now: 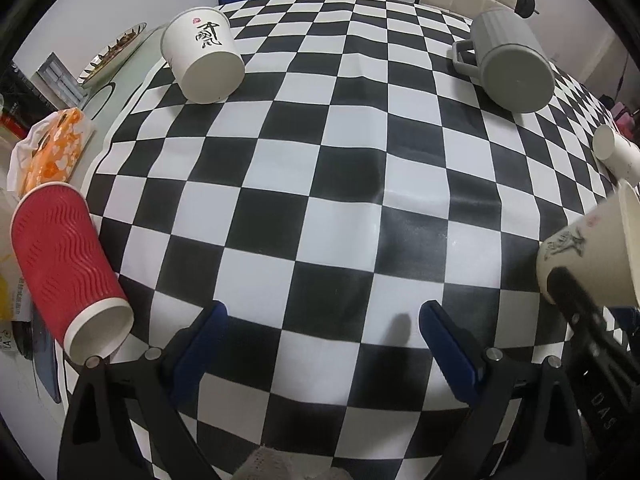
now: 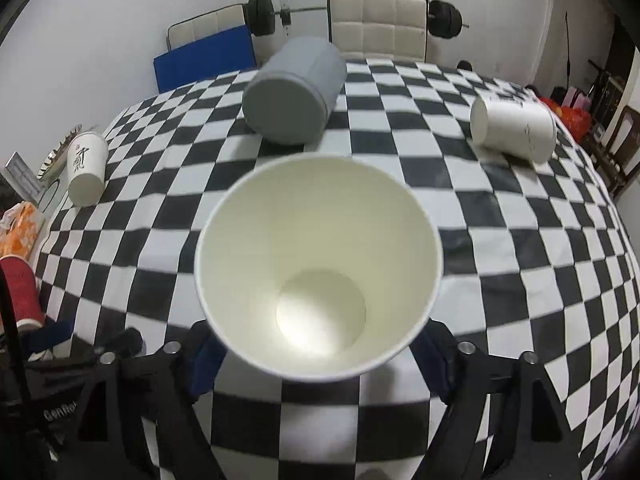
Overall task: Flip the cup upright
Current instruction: 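Rotate the held white paper cup with the right tool until its opening faces up, then lower the upright cup onto the table and open the right tool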
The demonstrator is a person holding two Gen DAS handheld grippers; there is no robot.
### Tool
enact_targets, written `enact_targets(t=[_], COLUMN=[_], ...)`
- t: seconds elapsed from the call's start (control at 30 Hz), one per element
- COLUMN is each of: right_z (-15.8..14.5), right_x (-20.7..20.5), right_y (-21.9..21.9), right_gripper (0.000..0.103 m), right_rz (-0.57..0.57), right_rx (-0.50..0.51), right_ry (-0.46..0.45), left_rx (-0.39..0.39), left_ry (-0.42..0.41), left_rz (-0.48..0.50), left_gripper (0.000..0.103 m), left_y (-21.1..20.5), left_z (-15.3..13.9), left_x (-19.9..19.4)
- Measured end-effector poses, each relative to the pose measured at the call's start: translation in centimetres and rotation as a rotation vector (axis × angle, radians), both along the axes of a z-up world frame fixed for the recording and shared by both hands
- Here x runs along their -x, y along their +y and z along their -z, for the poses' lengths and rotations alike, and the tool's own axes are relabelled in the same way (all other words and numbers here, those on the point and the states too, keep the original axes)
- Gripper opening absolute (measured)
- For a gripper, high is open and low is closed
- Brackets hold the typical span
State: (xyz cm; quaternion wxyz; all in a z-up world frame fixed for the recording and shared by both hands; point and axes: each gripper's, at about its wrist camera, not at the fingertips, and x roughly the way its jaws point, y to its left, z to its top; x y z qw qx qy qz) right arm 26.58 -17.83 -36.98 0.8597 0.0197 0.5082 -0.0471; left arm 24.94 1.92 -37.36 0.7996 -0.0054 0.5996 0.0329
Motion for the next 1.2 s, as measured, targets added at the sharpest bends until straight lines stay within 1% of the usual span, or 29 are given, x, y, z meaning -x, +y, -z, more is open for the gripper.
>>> enact_targets(t=[0.07, 0.13, 0.3, 0.37, 0.6, 0.67, 0.7, 0.77, 0.9, 1.03, 1.2], right_z=[0.0, -0.2, -1.0, -1.5, -3.9, -5.2, -6.0, -7.6, -11.1, -15.5, -21.8], right_x=[0.6, 1.2, 2.6, 3.2, 6.4, 7.5, 8.3, 9.4, 11.6, 13.7, 16.6], right_y=[-0.1, -0.1, 0.1, 0.1, -0.8, -1.4, -1.8, -2.5, -3.1, -3.4, -3.0], right_gripper=[0.084, 0.085, 0.086, 0.087, 0.087, 0.087, 0.087, 0.087, 0.087, 0.087, 0.087], right_rz=[-0.001, -0.002, -0.012, -0.005, 0.038, 0.067, 0.093, 0.118, 0.151, 0.155, 0.134], right_rx=[-0.006, 0.008, 0.025, 0.033, 0.04, 0.034, 0.048, 0.033, 0.045, 0.04, 0.047], right_ry=[0.008, 0.013, 0.025, 0.025, 0.032, 0.03, 0.033, 0.034, 0.037, 0.029, -0.004], left_rx=[-0.003, -0.006, -0.017, -0.022, -0.052, -0.054, -0.053, -0.048, -0.041, -0.041, -0.054], left_ry=[-0.008, -0.016, -0.039, -0.051, -0.093, -0.1, -0.105, -0.113, -0.14, -0.186, -0.242], left_rz=[0.0, -0.002, -0.002, 0.003, 0.036, 0.047, 0.054, 0.068, 0.101, 0.124, 0.138], left_gripper=[0.098, 0.098, 0.098, 0.098, 0.098, 0.098, 0.098, 0.098, 0.098, 0.098, 0.098], left_y=[-0.1, -0.2, -0.6, -0.6, -1.8, -1.9, -2.2, -2.7, -3.6, -4.3, -4.5], left_z=[-0.2, -0.6, -1.9, -2.7, -5.5, -6.4, -7.0, -8.2, -11.3, -15.2, -20.6], left_x=[0.3, 1.3, 2.2, 2.2, 4.7, 5.3, 5.9, 6.8, 8.9, 11.2, 13.9])
